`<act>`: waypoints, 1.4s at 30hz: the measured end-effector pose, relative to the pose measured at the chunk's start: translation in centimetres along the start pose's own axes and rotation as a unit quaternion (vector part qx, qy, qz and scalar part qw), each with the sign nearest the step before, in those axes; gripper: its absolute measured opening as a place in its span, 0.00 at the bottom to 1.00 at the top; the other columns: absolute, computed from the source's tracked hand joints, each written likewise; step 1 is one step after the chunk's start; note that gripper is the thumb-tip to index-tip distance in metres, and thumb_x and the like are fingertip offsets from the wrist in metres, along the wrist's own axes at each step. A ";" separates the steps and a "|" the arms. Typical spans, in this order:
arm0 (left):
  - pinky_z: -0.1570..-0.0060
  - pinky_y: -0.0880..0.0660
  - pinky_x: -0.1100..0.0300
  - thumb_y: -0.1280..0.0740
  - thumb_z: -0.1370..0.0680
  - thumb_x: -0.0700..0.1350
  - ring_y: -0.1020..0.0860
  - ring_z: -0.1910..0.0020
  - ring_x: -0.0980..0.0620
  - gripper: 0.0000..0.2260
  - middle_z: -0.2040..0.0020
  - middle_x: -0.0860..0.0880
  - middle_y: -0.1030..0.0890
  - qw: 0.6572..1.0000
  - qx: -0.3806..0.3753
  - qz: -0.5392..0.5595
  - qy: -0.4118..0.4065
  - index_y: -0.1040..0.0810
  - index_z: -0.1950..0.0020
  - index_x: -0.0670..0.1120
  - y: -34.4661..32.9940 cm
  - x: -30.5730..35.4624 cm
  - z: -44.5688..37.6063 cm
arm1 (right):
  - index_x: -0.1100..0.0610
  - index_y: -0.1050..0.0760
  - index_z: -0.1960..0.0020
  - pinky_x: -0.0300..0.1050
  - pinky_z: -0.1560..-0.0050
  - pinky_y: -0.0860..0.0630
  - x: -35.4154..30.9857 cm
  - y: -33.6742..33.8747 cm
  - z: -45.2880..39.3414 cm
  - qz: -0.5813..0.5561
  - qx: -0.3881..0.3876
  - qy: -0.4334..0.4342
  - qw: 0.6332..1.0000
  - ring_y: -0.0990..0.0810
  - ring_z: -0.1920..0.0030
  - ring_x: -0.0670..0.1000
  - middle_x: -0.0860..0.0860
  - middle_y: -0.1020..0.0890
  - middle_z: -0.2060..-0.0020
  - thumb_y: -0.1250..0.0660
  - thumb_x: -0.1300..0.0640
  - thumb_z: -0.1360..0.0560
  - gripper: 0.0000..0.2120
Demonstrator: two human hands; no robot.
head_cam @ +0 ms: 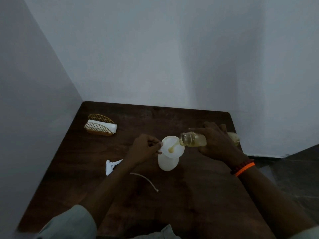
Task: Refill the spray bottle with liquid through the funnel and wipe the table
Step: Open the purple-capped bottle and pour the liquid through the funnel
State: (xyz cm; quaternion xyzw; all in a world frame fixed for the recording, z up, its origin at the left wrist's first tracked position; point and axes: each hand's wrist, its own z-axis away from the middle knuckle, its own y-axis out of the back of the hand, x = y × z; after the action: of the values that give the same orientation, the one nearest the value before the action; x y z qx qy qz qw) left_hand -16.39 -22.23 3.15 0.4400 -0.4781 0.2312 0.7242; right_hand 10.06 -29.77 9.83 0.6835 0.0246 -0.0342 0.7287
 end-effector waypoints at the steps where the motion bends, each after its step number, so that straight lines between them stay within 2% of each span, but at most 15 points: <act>1: 0.58 0.17 0.60 0.29 0.22 0.46 0.14 0.62 0.57 0.07 0.61 0.50 0.12 1.000 -0.001 0.001 0.001 0.13 0.51 0.46 0.0 0.0 0.0 | 0.40 0.32 0.27 0.51 0.39 0.38 0.0 0.0 0.0 0.002 -0.001 0.001 1.000 0.29 0.40 0.50 0.48 0.27 0.44 0.26 0.48 0.32 0.35; 10: 0.57 0.17 0.59 0.29 0.22 0.46 0.14 0.63 0.57 0.07 0.61 0.50 0.13 1.000 -0.002 0.000 0.004 0.13 0.51 0.46 0.0 0.0 -0.1 | 0.40 0.33 0.27 0.51 0.38 0.38 0.0 0.4 0.0 0.015 -0.010 0.002 1.000 0.30 0.39 0.50 0.48 0.27 0.44 0.27 0.48 0.31 0.35; 15: 0.61 0.19 0.63 0.29 0.22 0.46 0.14 0.63 0.57 0.06 0.62 0.50 0.13 1.000 -0.003 0.007 0.003 0.13 0.52 0.45 0.0 0.0 -0.1 | 0.40 0.33 0.27 0.51 0.38 0.39 -0.1 0.5 0.1 0.016 -0.010 0.003 1.000 0.30 0.39 0.50 0.48 0.27 0.43 0.27 0.48 0.31 0.34; 19: 0.57 0.17 0.60 0.29 0.22 0.47 0.14 0.62 0.58 0.06 0.61 0.52 0.12 1.000 -0.002 -0.003 -0.003 0.13 0.52 0.47 0.0 -0.1 -0.3 | 0.40 0.32 0.27 0.52 0.38 0.38 -0.2 0.6 0.1 0.012 -0.010 0.001 1.000 0.29 0.40 0.50 0.48 0.27 0.44 0.27 0.48 0.31 0.34; 22: 0.58 0.18 0.62 0.29 0.22 0.48 0.14 0.63 0.60 0.06 0.62 0.53 0.13 1.000 -0.003 -0.004 -0.004 0.13 0.53 0.49 0.0 -0.3 -0.4 | 0.41 0.32 0.27 0.52 0.38 0.38 -0.2 0.7 0.1 0.009 -0.011 0.000 1.000 0.29 0.39 0.51 0.48 0.27 0.44 0.27 0.48 0.31 0.34; 28: 0.67 0.23 0.70 0.29 0.22 0.46 0.15 0.66 0.61 0.06 0.62 0.53 0.13 1.000 -0.003 0.001 -0.009 0.13 0.53 0.48 0.0 -0.4 -0.5 | 0.40 0.31 0.28 0.51 0.40 0.38 -0.2 0.8 0.3 0.006 -0.007 0.002 1.000 0.29 0.40 0.50 0.47 0.27 0.46 0.26 0.50 0.32 0.34; 36: 0.69 0.25 0.72 0.29 0.22 0.45 0.16 0.68 0.62 0.06 0.63 0.51 0.13 1.000 0.001 0.008 -0.012 0.13 0.54 0.45 -0.1 -0.3 -0.6 | 0.41 0.31 0.28 0.51 0.40 0.39 -0.1 0.9 0.3 0.011 -0.006 0.002 1.000 0.29 0.39 0.51 0.48 0.26 0.44 0.26 0.49 0.32 0.34; 42: 0.68 0.24 0.71 0.29 0.22 0.46 0.15 0.66 0.61 0.06 0.63 0.53 0.13 1.000 0.000 0.009 -0.008 0.13 0.54 0.46 0.0 -0.3 -0.5 | 0.41 0.31 0.28 0.52 0.39 0.38 -0.2 0.9 0.4 0.017 -0.005 0.006 1.000 0.29 0.39 0.51 0.48 0.26 0.44 0.26 0.49 0.32 0.34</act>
State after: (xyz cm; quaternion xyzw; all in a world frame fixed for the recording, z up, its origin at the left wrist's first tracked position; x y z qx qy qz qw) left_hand -16.28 -21.77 2.76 0.4372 -0.4880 0.2343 0.7182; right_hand 9.98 -30.13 10.81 0.6805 0.0179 -0.0179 0.7323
